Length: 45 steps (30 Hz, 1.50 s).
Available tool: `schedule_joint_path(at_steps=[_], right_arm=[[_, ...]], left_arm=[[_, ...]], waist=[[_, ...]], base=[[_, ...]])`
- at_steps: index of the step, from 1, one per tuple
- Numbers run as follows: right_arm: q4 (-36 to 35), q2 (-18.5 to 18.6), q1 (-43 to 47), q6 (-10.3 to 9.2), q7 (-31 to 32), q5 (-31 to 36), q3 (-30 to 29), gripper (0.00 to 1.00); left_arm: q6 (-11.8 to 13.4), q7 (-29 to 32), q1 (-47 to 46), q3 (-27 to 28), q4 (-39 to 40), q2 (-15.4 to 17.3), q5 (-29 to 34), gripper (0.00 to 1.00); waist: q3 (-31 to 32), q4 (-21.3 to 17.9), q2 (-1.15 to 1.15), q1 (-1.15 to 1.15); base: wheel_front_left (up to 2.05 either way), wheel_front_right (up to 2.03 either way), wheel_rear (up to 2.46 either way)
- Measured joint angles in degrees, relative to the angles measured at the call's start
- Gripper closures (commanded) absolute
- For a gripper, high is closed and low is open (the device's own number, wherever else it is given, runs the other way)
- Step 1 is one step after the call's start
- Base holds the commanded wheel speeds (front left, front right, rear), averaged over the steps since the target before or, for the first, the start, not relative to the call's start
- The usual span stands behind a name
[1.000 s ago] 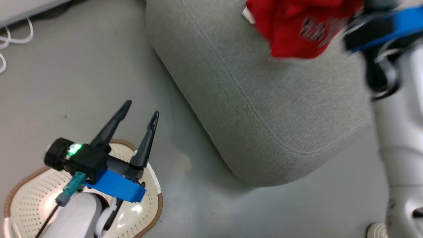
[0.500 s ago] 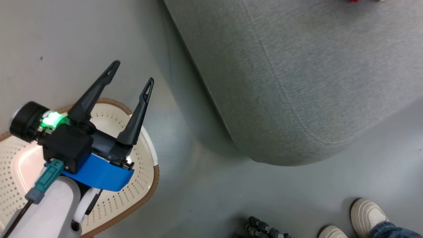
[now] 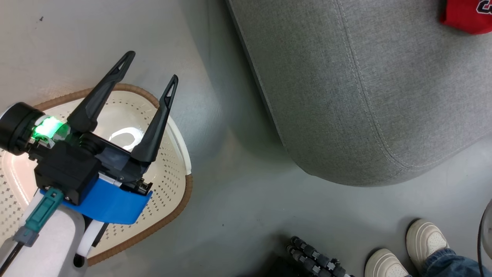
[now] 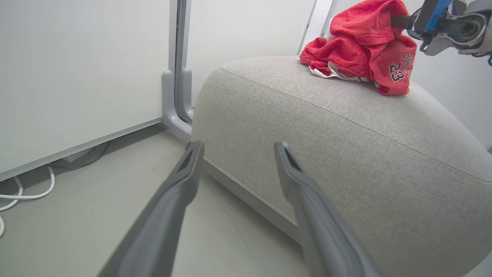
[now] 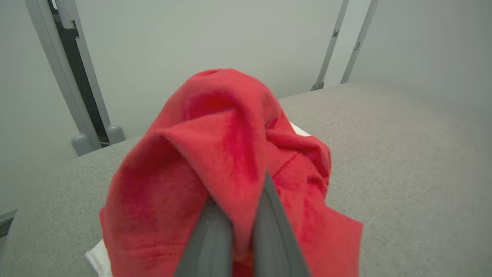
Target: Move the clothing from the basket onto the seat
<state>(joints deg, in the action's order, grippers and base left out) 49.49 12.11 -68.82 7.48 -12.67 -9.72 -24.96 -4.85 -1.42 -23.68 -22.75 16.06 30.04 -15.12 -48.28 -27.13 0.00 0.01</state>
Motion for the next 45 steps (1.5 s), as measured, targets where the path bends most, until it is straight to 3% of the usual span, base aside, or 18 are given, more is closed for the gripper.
schedule_joint_path(at_steps=[4,5,6,8,9,19,33,45], right_arm=[[4.0,-0.2,-0.1,0.0,-1.1,0.6,-0.9,1.0],[4.7,-0.2,-0.3,0.0,-1.3,0.6,-0.9,0.93],[5.3,-0.2,-0.6,0.0,-1.6,0.8,-0.8,0.7],[6.3,-0.2,-1.1,0.0,-1.6,0.8,-0.7,0.09],[6.9,-0.3,-1.3,0.0,-1.8,0.6,-0.7,0.0],[9.7,-0.1,-1.4,0.0,-2.1,0.0,1.7,0.0],[10.0,1.1,5.5,0.0,-2.3,0.5,7.4,0.0],[3.1,-0.5,16.7,0.0,-2.3,-3.8,13.6,0.0]], left_arm=[[0.0,-0.2,-0.2,-0.1,0.0,0.0,0.0,0.0],[0.0,-0.3,-0.3,-0.2,0.0,0.0,0.0,0.0],[0.0,-0.4,-0.3,-0.3,-0.2,0.0,0.0,0.0],[0.1,-0.6,-0.3,-0.4,-0.5,-0.1,0.0,0.0],[0.2,-0.7,-0.3,-0.4,-0.7,-0.2,0.0,0.0],[0.3,-3.2,-0.5,-1.4,-4.1,-1.6,-1.0,0.0],[0.3,-10.9,2.0,-3.3,-16.4,-7.4,-4.8,0.0],[0.9,-13.5,8.0,-1.5,-25.1,-12.5,-7.6,0.0]], waist=[[0.1,0.4,0.0,0.0],[0.2,0.5,0.0,0.0],[0.3,0.6,0.0,0.0],[0.7,0.7,0.0,0.0],[0.9,0.7,0.0,-0.01],[3.7,1.4,0.0,-0.01],[14.1,3.4,0.0,-0.02],[25.2,6.6,0.0,-0.02]], base=[[0.0,0.0,0.0],[0.0,0.0,0.0],[0.0,0.0,0.0],[0.0,0.0,0.0],[0.0,0.0,0.0],[0.0,0.0,0.0],[0.0,0.0,0.0],[0.0,0.0,0.0]])
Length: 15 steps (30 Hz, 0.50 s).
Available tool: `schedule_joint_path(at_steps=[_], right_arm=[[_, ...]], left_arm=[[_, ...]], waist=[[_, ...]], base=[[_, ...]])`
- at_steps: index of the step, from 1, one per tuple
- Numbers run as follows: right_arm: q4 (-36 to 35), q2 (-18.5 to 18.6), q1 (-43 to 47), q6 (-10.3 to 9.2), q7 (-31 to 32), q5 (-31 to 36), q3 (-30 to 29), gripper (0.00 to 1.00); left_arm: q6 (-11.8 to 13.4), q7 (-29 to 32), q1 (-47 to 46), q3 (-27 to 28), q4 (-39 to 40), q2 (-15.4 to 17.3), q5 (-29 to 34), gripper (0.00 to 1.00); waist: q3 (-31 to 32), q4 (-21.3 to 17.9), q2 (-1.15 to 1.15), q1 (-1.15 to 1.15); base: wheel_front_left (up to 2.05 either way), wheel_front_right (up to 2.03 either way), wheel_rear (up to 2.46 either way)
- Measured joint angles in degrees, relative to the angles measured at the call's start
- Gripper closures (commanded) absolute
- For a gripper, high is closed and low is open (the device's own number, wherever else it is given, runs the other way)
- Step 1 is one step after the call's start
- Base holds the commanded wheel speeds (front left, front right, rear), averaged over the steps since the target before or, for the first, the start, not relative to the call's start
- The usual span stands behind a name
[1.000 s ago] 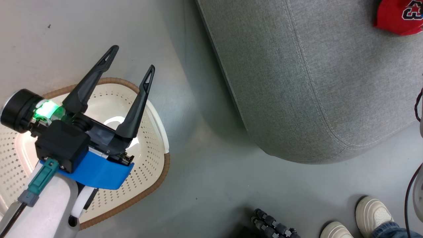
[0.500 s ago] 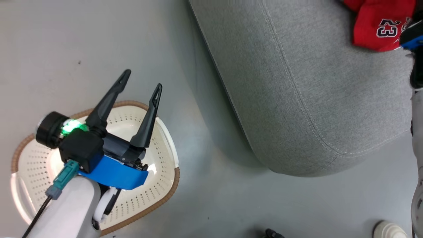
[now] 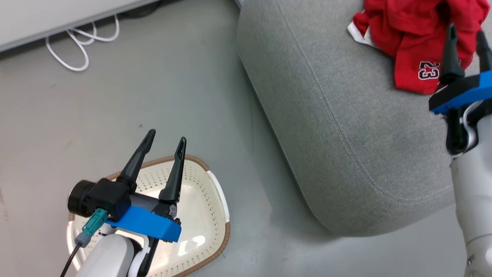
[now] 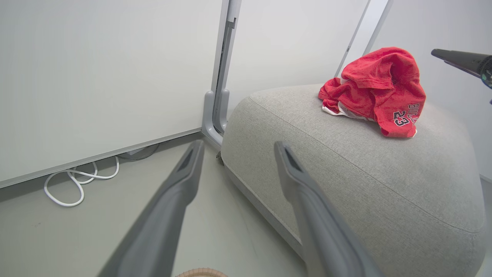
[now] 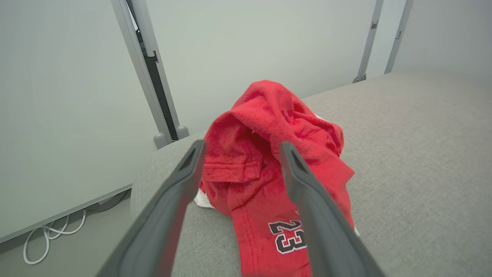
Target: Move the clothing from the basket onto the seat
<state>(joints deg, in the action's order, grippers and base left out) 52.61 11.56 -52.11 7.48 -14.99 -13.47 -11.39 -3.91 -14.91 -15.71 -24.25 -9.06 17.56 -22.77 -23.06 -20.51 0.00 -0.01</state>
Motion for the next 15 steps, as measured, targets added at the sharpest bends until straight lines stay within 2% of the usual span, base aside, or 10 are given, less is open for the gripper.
schedule_joint_path(at_steps=[7,15], right_arm=[[-5.7,-1.0,9.1,0.0,0.0,0.5,4.0,0.0],[-12.4,-2.5,18.4,0.0,0.0,1.9,4.1,0.0]], left_arm=[[-0.2,-0.1,3.4,4.5,-1.1,-3.4,-0.3,0.0],[-1.2,-0.1,7.4,9.0,-2.9,-6.7,0.9,0.0]], waist=[[5.7,2.4,0.0,0.0],[11.2,5.6,0.0,0.0]], base=[[0.0,0.0,0.0],[0.0,0.0,0.0]])
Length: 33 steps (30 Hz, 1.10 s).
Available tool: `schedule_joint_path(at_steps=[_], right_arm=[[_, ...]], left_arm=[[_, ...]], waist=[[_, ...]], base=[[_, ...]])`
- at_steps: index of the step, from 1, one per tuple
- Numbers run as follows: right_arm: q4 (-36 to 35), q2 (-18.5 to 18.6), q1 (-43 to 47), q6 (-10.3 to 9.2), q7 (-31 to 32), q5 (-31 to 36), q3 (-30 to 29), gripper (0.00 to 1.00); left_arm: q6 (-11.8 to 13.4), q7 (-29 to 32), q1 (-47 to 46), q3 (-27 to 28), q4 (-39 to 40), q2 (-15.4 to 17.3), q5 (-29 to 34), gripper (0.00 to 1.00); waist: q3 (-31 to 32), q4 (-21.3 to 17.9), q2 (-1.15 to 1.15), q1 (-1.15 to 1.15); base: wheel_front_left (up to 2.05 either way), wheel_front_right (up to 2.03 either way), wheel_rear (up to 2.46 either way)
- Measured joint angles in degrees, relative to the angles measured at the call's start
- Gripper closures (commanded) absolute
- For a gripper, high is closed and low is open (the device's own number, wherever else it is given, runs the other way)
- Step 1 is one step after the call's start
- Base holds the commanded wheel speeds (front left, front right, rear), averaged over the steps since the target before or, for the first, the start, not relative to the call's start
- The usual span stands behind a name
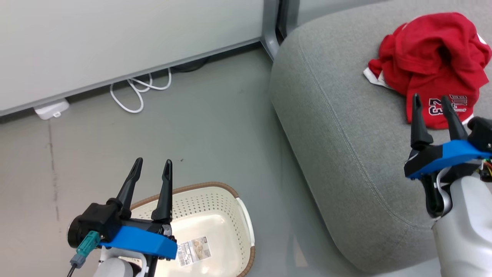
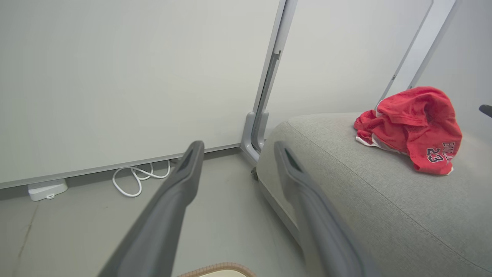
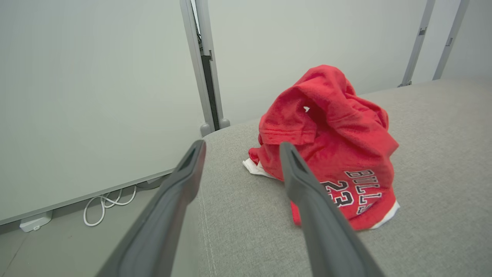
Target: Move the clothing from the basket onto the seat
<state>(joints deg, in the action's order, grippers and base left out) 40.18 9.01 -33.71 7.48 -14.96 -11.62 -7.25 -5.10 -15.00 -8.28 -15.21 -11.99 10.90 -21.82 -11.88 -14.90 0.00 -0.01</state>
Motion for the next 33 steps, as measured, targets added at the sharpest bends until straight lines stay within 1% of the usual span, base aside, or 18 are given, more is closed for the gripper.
schedule_joint_path(at_steps=[5,9,17,24,33], right_arm=[[-4.8,-1.7,5.1,0.0,0.9,1.4,-0.1,0.0],[-9.1,-3.4,9.1,0.0,2.8,1.2,0.3,0.0],[-16.2,-5.4,17.4,0.0,5.2,2.6,-0.9,0.0],[-21.1,-6.0,22.3,0.0,6.3,4.4,0.1,0.0],[-23.9,-6.1,25.7,0.0,7.0,2.4,3.2,0.0]], left_arm=[[-0.6,0.0,1.8,2.3,-1.0,-1.4,0.9,0.0],[-1.0,0.0,2.8,3.9,-1.8,-2.5,1.7,0.0],[-1.5,0.0,3.8,6.5,-3.6,-3.6,3.3,0.0],[-1.8,0.0,4.7,9.1,-4.6,-4.2,3.9,0.0],[-2.0,0.0,5.9,11.3,-4.8,-5.3,6.2,0.0]], waist=[[2.4,2.2,0.0,0.0],[3.8,3.8,0.0,0.01],[5.9,7.6,0.0,0.01],[7.1,10.6,0.0,0.01],[8.4,12.8,0.0,0.01]], base=[[0.0,0.0,0.0],[0.0,0.0,0.0],[0.0,0.0,0.0],[0.0,0.0,0.0],[0.0,0.0,0.0]])
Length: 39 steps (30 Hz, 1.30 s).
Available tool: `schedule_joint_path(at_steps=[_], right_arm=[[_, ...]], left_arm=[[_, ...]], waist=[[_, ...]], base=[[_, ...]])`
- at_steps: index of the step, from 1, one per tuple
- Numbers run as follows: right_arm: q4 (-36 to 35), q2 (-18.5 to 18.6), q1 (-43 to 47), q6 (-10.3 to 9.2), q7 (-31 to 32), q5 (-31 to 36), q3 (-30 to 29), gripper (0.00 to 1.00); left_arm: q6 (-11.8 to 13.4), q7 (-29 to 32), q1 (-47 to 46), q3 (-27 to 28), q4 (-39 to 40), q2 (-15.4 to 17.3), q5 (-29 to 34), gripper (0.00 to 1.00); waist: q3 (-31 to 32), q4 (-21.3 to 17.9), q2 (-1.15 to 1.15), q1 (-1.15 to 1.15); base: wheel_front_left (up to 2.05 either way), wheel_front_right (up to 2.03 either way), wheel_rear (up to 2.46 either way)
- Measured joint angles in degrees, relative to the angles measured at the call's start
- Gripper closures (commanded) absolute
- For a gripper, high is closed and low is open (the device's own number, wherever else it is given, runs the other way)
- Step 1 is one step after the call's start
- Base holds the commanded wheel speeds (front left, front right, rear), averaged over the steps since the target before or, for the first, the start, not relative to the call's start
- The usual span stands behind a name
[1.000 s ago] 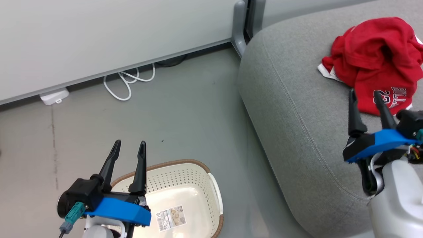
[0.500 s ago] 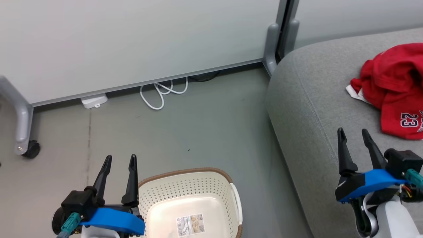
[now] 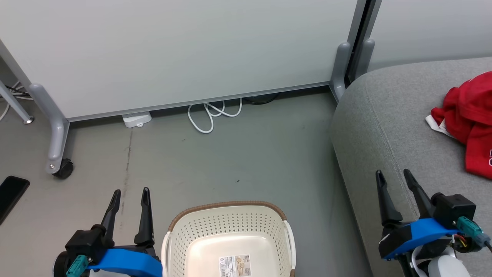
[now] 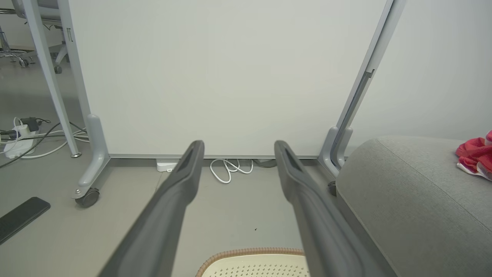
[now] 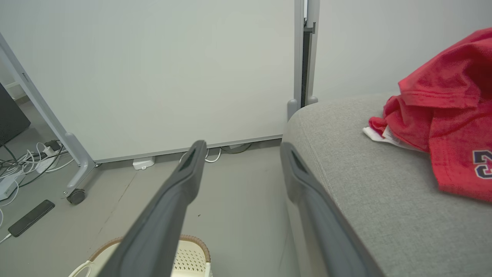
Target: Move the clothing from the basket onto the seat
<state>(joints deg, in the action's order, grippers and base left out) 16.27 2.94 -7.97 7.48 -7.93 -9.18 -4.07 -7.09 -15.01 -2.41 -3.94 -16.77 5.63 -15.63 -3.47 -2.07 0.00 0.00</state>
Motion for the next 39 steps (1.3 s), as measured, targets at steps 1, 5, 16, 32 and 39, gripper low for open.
schedule_joint_path(at_steps=[1,5,16,32,39], right_arm=[[0.0,0.0,0.1,0.0,0.0,0.0,0.3,0.0],[0.1,0.0,0.3,0.0,-0.1,-0.1,1.6,0.0],[0.5,0.0,1.2,0.0,-0.5,-0.1,3.4,0.0],[0.3,0.0,1.4,0.0,-0.6,-1.0,4.1,0.0],[0.1,0.0,1.5,0.0,-0.4,-1.1,4.4,0.0]], left_arm=[[0.0,0.0,0.0,0.2,0.0,-0.1,0.1,0.0],[0.0,0.0,0.5,1.1,-0.3,-0.4,0.8,0.0],[0.0,0.0,0.5,2.5,-0.9,-1.0,1.5,0.0],[-0.3,0.0,0.8,2.7,-1.4,-1.2,1.5,0.0],[-0.3,0.0,0.9,2.8,-1.2,-1.2,1.1,0.0]], waist=[[0.1,0.1,0.0,0.0],[0.5,0.6,0.0,0.0],[0.9,1.0,0.0,0.0],[0.7,1.0,0.0,0.0],[0.5,0.9,0.0,0.0]], base=[[0.0,0.0,0.0],[0.0,0.0,0.0],[0.0,0.0,0.0],[0.0,0.0,0.0],[0.0,0.0,0.0]])
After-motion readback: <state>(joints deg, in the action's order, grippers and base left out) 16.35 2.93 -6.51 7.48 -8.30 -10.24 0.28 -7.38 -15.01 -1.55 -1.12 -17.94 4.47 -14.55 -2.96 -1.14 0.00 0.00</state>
